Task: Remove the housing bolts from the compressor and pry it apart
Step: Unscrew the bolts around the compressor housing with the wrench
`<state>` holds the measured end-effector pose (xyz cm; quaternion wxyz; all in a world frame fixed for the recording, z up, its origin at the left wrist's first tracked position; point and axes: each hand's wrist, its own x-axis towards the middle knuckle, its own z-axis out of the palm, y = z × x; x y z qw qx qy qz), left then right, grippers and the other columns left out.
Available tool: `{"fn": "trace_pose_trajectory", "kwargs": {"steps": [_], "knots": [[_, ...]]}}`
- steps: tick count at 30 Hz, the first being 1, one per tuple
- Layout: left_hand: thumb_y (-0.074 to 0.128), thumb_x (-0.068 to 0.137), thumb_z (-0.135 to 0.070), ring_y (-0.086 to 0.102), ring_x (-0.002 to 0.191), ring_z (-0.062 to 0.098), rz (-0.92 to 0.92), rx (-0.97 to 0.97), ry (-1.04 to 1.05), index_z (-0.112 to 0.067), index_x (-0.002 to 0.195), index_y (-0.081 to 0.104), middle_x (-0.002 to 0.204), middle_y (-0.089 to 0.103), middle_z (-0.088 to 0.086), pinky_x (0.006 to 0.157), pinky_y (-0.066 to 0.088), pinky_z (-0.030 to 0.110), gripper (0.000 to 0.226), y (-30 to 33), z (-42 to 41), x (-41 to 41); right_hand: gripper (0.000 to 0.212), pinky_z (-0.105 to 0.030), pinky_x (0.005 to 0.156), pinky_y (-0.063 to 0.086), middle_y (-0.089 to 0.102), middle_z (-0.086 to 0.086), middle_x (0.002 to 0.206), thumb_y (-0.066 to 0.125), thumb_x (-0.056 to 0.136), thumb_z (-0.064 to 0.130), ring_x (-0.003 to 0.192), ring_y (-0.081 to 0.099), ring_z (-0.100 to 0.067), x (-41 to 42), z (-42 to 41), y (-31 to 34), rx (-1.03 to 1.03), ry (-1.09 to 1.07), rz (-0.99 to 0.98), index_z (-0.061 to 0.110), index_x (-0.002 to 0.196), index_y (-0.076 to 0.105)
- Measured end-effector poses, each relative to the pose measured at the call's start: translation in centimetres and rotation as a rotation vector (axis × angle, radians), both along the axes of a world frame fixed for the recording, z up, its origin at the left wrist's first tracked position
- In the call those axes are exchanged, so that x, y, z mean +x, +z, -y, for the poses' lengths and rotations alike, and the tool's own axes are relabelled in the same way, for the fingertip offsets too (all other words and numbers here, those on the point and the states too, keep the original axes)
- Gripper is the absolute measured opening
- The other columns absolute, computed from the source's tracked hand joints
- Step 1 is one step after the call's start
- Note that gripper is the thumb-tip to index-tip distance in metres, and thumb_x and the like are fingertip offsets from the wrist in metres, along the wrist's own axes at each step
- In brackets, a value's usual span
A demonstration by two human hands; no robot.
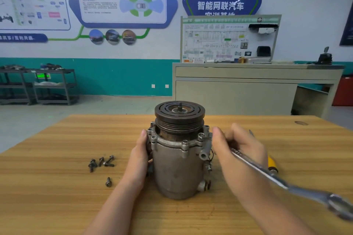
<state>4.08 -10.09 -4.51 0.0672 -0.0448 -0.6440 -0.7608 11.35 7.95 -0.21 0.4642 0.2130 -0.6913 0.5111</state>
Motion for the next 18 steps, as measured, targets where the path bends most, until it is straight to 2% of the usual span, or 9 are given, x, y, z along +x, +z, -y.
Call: {"fn": "trace_pose_trajectory", "kwargs": {"steps": [3, 6, 10, 12, 15, 18], "knots": [[0.039, 0.073, -0.084, 0.062, 0.115, 0.022, 0.03, 0.007, 0.006, -0.029, 0.118, 0.068, 0.114, 0.072, -0.001, 0.105, 0.043, 0.051, 0.076, 0.0, 0.1, 0.0, 0.036, -0.016, 0.042, 0.038, 0.051, -0.005, 0.05, 0.068, 0.085, 0.028, 0.04, 0.043, -0.006, -1.2, -1.4, 0.2, -0.229, 0.259, 0.237, 0.019, 0.056, 0.049], [0.038, 0.069, -0.074, 0.063, 0.113, 0.021, 0.043, 0.036, 0.008, -0.023, 0.116, 0.069, 0.111, 0.073, 0.001, 0.106, 0.043, 0.048, 0.077, 0.1, 0.0, 0.0, 0.028, -0.016, 0.035, 0.029, 0.051, -0.004, 0.048, 0.067, 0.076, 0.023, 0.033, 0.04, -0.009, -3.1, -2.7, 1.0, -0.551, 0.697, 0.587, 0.022, 0.053, 0.051], [0.038, 0.067, -0.074, 0.063, 0.113, 0.023, 0.055, 0.045, 0.025, -0.023, 0.114, 0.07, 0.111, 0.073, 0.002, 0.105, 0.043, 0.048, 0.077, 0.2, 0.0, 0.1, 0.026, -0.012, 0.029, 0.023, 0.046, 0.0, 0.045, 0.063, 0.076, 0.018, 0.03, 0.036, -0.003, -5.3, -3.1, 2.8, -0.605, 0.889, 0.969, 0.014, 0.052, 0.056], [0.039, 0.066, -0.075, 0.063, 0.114, 0.023, 0.043, 0.05, 0.018, -0.022, 0.116, 0.07, 0.112, 0.072, 0.002, 0.106, 0.042, 0.049, 0.079, 0.2, 0.0, 0.1, 0.029, -0.01, 0.027, 0.022, 0.045, 0.001, 0.043, 0.06, 0.077, 0.018, 0.028, 0.034, -0.001, -5.7, -3.3, 3.6, -0.699, 0.939, 0.978, 0.01, 0.05, 0.058], [0.038, 0.067, -0.075, 0.062, 0.115, 0.023, 0.025, 0.034, 0.008, -0.022, 0.116, 0.069, 0.113, 0.072, 0.002, 0.106, 0.043, 0.049, 0.079, 0.2, 0.1, 0.1, 0.018, -0.011, 0.026, 0.022, 0.043, 0.003, 0.043, 0.06, 0.076, 0.017, 0.027, 0.034, -0.001, -5.4, -3.5, 4.3, -0.923, 0.942, 0.798, 0.01, 0.061, 0.053], [0.036, 0.067, -0.076, 0.062, 0.115, 0.022, 0.022, 0.013, 0.007, -0.023, 0.117, 0.069, 0.113, 0.072, 0.001, 0.105, 0.043, 0.049, 0.079, 0.1, 0.2, 0.1, 0.023, -0.014, 0.027, 0.024, 0.047, 0.0, 0.044, 0.067, 0.072, 0.023, 0.029, 0.036, -0.005, -4.3, -3.3, 3.9, -0.812, 0.717, 0.663, 0.016, 0.068, 0.044]]}}
